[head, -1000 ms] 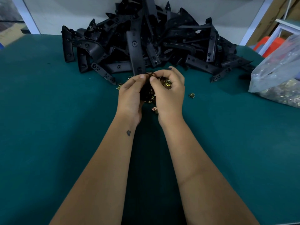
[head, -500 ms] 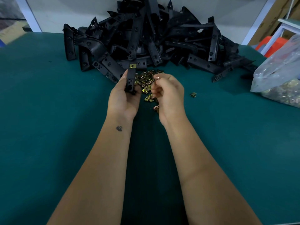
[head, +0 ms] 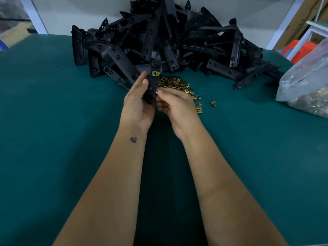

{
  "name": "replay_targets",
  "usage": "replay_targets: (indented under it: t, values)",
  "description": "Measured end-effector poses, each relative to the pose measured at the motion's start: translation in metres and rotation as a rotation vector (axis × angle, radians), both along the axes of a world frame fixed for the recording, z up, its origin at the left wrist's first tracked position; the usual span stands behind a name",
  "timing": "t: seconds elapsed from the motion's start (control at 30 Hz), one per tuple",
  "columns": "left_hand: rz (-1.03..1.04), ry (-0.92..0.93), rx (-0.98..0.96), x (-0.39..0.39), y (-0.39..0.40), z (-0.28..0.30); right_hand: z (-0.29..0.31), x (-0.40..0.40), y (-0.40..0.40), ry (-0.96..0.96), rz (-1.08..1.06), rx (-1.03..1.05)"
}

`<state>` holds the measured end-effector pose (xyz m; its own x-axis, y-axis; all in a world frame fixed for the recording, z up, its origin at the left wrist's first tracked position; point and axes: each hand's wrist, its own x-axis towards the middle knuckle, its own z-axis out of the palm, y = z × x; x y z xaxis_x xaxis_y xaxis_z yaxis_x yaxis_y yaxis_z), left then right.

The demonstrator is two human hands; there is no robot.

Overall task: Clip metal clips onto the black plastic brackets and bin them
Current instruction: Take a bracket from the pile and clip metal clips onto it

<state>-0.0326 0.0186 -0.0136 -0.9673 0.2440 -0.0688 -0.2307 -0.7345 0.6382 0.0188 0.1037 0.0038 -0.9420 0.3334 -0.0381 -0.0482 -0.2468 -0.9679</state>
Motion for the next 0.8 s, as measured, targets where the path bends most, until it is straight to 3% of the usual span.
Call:
replay_targets:
  t: [0.8]
  values:
    - [0.046,0.060,0.015,0.0016,0.0032,0.0029,-0.0005,-0.0007,0.0019,-0.030,-0.001,0.035]
